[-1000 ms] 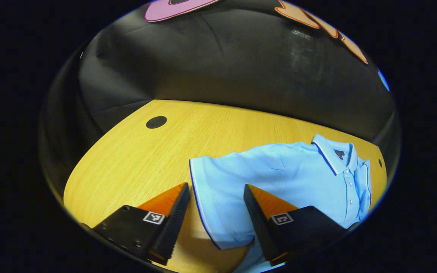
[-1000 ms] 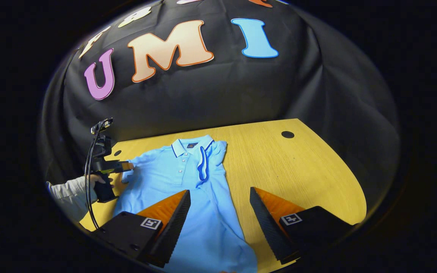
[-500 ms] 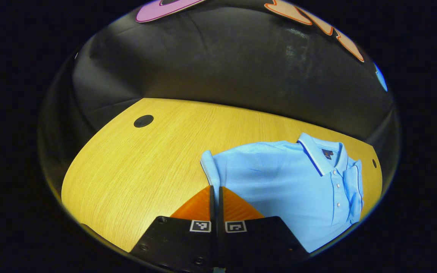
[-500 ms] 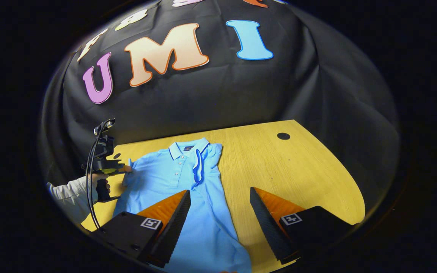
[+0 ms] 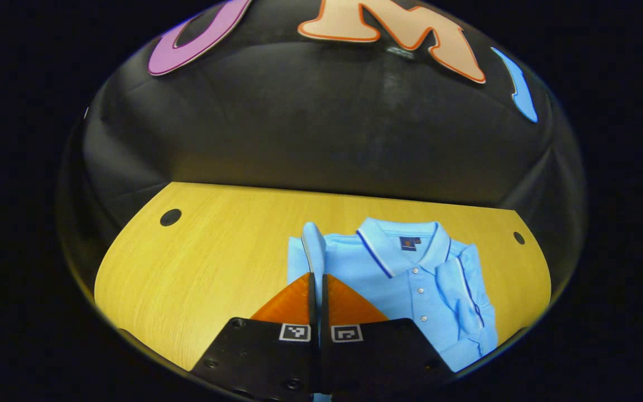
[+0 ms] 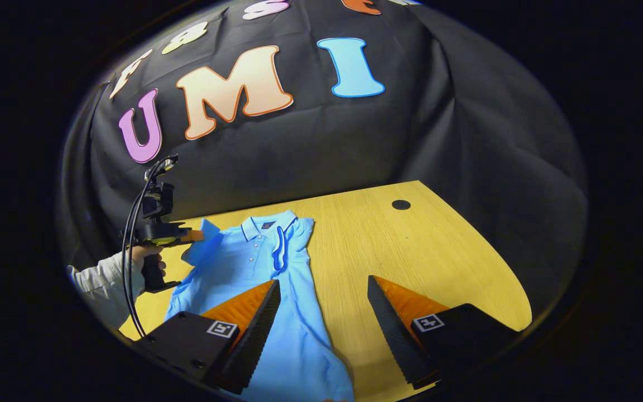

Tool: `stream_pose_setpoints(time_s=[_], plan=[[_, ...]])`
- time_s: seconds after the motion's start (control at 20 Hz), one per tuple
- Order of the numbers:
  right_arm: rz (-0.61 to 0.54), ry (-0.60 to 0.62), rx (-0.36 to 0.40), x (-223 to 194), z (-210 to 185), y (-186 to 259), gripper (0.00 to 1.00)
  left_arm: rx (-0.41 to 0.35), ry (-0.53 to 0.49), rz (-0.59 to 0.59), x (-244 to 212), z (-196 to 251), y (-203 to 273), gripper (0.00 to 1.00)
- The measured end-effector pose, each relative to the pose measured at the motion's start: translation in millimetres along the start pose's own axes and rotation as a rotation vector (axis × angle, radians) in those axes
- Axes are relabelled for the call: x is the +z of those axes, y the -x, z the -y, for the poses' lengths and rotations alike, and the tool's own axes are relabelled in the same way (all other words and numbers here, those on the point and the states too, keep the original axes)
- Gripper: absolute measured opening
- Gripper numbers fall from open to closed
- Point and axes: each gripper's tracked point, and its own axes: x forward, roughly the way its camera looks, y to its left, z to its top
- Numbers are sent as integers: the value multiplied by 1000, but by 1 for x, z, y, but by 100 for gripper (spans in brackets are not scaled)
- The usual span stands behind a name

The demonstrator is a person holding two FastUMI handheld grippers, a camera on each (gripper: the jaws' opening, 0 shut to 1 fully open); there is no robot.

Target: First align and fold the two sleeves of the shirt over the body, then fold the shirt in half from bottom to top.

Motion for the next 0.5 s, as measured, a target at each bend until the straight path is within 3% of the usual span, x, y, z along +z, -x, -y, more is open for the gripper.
stream_pose_setpoints(time_s=[0.35, 0.4, 0.5], plan=[[0, -18, -26, -8, 20, 7, 98, -25, -64, -53, -24, 46, -15, 0], [-4, -16, -31, -10, 21, 6, 93, -34, -75, -61, -30, 52, -17, 0], [-5, -21, -37, -10, 21, 5, 98, -52, -97, -72, -37, 61, -19, 0]])
